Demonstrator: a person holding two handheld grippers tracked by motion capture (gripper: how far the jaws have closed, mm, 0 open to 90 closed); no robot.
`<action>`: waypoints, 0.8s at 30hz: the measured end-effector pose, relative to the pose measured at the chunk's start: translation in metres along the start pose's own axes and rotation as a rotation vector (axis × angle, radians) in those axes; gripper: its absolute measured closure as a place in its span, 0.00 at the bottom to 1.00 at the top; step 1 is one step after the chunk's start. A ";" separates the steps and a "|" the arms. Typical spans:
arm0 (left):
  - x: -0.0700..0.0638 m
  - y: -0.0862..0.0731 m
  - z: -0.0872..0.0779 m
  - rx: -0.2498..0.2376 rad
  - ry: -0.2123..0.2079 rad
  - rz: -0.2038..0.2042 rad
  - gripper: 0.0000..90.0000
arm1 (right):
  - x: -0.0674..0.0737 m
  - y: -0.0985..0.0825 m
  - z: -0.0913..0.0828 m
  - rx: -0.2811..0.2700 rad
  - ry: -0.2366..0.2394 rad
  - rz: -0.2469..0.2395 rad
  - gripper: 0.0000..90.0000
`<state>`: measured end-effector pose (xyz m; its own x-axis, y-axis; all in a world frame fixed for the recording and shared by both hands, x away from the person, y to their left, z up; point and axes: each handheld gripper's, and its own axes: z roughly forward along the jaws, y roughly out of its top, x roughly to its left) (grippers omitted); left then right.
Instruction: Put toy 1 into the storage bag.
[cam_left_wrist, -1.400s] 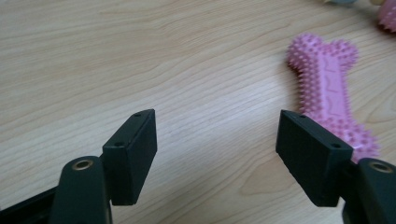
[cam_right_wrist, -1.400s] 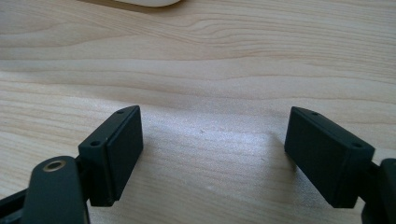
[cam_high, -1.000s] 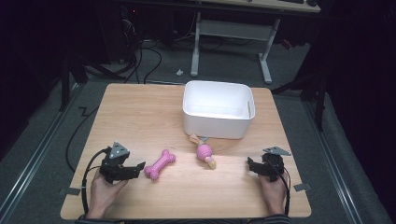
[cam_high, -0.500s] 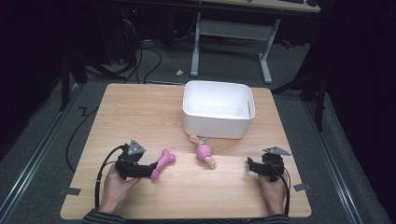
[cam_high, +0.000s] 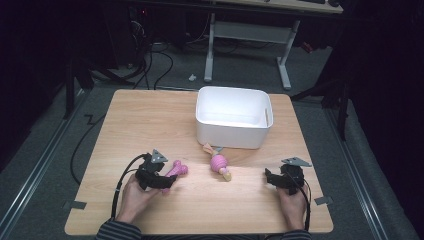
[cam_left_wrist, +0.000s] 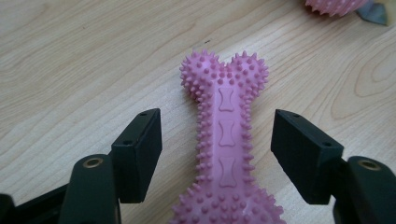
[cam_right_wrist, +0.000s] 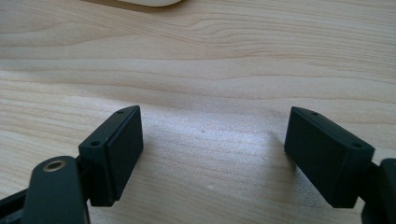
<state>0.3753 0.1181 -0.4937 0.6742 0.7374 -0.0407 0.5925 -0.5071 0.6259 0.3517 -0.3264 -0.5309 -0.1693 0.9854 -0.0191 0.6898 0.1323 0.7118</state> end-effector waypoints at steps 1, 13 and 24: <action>0.000 0.000 0.002 0.003 0.003 -0.002 0.39 | 0.000 0.000 0.000 0.000 0.000 0.000 0.22; 0.000 0.002 0.015 0.041 -0.002 -0.005 0.47 | 0.000 0.000 0.000 0.000 0.001 0.000 0.22; -0.003 0.002 0.019 0.051 0.004 0.011 0.55 | 0.000 0.000 0.000 0.000 0.001 -0.001 0.22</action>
<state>0.3827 0.1060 -0.5074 0.6789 0.7336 -0.0311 0.6070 -0.5369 0.5859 0.3516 -0.3264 -0.5309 -0.1705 0.9852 -0.0191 0.6895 0.1331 0.7120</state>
